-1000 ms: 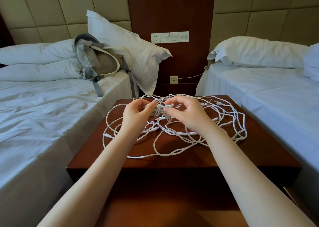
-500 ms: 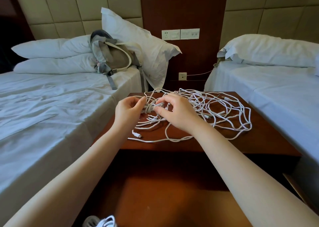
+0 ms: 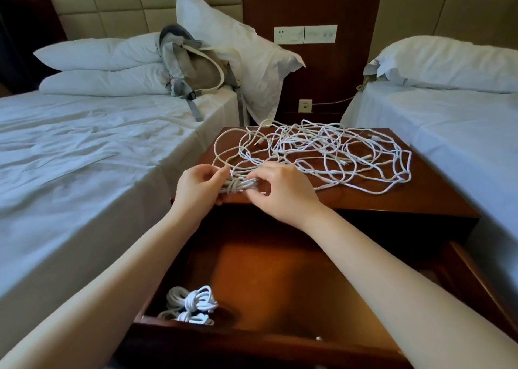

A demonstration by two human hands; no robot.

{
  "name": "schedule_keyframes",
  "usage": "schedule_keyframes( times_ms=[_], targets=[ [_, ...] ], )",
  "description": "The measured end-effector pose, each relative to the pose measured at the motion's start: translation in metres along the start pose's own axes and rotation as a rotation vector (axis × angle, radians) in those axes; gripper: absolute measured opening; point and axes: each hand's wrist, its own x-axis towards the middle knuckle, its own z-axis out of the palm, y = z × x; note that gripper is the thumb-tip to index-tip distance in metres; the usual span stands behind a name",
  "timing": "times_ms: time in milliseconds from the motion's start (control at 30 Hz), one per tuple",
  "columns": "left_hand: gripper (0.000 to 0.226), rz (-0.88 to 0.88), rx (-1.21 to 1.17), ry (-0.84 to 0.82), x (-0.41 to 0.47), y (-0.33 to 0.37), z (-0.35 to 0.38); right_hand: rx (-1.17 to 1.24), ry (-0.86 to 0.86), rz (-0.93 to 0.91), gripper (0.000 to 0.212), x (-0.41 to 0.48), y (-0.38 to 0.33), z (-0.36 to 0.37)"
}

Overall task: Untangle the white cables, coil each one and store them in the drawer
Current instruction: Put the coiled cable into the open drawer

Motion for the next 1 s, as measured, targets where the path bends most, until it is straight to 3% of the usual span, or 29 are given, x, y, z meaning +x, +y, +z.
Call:
schedule_keyframes(
  times_ms=[233,300,400,467,600,733,833,1000],
  targets=[
    [0.025,-0.093,0.033,-0.185,-0.021,-0.023,-0.026,-0.011,-0.089,-0.102,0.020,-0.024,-0.020,0.018],
    [0.024,-0.059,0.151,-0.213,-0.025,-0.029,-0.034,-0.008,-0.128,-0.097,0.015,-0.030,-0.025,0.026],
    [0.017,0.078,0.508,-0.113,-0.028,-0.038,-0.046,0.013,-0.202,-0.038,0.015,-0.041,-0.035,0.039],
    [0.017,0.088,0.609,-0.031,-0.028,-0.044,-0.052,-0.019,-0.282,0.006,0.016,-0.047,-0.040,0.048],
    [0.030,-0.043,0.696,-0.101,-0.023,-0.052,-0.052,-0.122,-0.462,0.064,0.024,-0.055,-0.047,0.062],
    [0.037,-0.140,0.722,-0.249,-0.022,-0.057,-0.048,0.020,-0.599,0.141,0.030,-0.059,-0.047,0.065],
    [0.037,-0.136,0.736,-0.260,-0.023,-0.058,-0.049,0.102,-0.704,0.127,0.032,-0.060,-0.046,0.068],
    [0.037,-0.129,0.742,-0.258,-0.023,-0.058,-0.049,0.197,-0.738,0.144,0.033,-0.059,-0.042,0.070]
  ],
)
